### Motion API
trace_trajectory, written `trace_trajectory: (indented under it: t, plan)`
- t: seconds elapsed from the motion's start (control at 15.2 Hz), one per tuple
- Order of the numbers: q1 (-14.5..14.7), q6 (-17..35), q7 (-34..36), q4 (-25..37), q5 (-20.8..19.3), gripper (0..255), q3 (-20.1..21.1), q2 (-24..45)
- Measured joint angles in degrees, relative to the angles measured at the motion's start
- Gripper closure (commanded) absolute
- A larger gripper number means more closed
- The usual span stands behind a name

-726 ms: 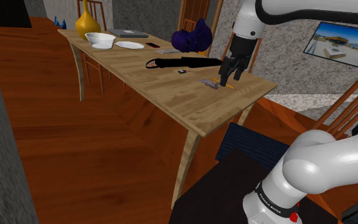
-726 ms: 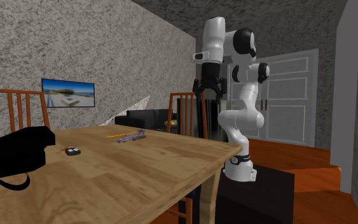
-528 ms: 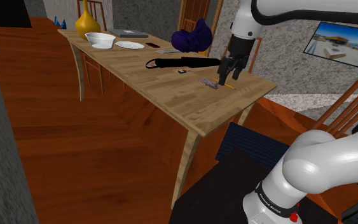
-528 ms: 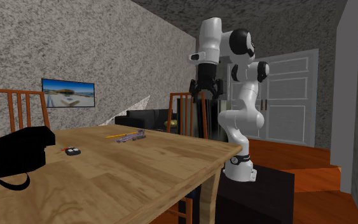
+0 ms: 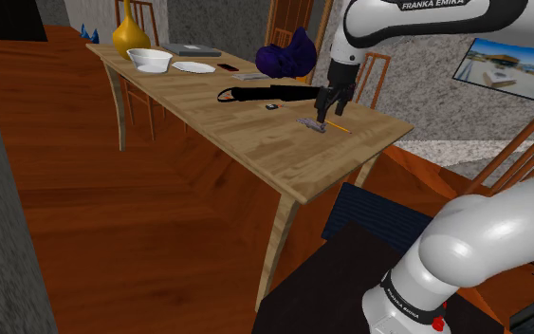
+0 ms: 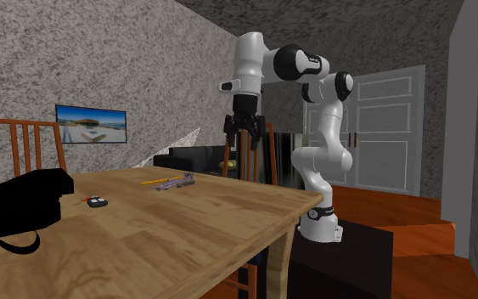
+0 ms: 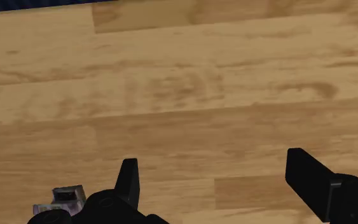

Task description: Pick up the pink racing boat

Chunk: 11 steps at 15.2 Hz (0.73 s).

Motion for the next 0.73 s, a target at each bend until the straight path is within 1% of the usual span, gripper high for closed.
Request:
trace_trajectory:
  t: [0.33, 0.73]
  plan:
    - [-1.2, 3.8, -4.1, 6.3, -0.6, 0, -3.2, 10.3]
    - [-2.8, 6.3, -9.3, 15.6, 0.3, 0, -6.5, 22.4]
